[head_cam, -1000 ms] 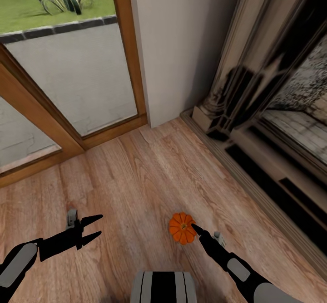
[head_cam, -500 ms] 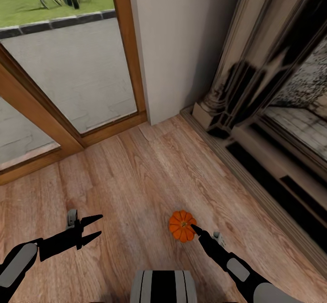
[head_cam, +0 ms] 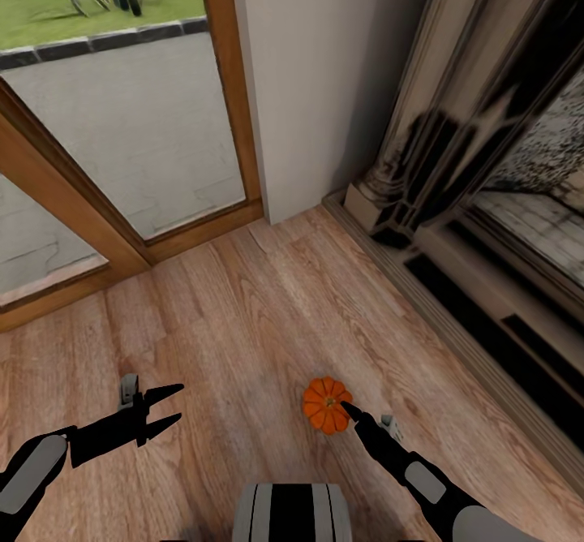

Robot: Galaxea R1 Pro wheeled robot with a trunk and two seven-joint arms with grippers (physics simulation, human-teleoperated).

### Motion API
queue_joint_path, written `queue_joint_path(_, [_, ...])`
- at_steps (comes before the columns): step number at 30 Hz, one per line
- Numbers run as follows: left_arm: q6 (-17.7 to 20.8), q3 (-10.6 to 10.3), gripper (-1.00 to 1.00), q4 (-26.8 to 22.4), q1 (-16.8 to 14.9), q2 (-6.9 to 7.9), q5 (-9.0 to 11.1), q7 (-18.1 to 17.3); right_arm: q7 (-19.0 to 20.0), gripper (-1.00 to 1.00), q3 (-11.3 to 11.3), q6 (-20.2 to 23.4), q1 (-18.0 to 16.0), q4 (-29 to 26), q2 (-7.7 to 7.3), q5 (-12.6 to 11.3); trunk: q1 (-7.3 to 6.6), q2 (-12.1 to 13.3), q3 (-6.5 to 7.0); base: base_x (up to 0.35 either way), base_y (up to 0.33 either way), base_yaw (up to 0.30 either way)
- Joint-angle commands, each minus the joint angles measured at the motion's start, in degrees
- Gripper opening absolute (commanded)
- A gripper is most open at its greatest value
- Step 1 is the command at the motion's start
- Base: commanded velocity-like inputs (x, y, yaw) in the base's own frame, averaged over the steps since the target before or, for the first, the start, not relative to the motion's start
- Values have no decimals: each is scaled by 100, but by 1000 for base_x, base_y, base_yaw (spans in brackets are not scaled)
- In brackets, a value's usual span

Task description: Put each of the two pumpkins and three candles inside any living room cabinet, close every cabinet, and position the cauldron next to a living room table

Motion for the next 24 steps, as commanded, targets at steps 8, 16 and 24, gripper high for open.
queue_joint_path(8, [21, 7, 100, 2, -2, 1, -10, -24, 12, 100, 28, 32, 1, 0, -4, -59, -1, -1, -3, 62, 42, 0])
queue_joint_path(16, [19, 7, 100, 4, -2, 1, -10, -24, 12, 100, 28, 32, 1, 0, -4, -58, -1, -1, -3, 59, 2, 0])
queue_joint_path(24, [20, 8, 100, 8, -2, 1, -10, -28, 9, 100, 28, 32, -2, 0, -4, -56, 4, -4, -47, 3, 0, 0])
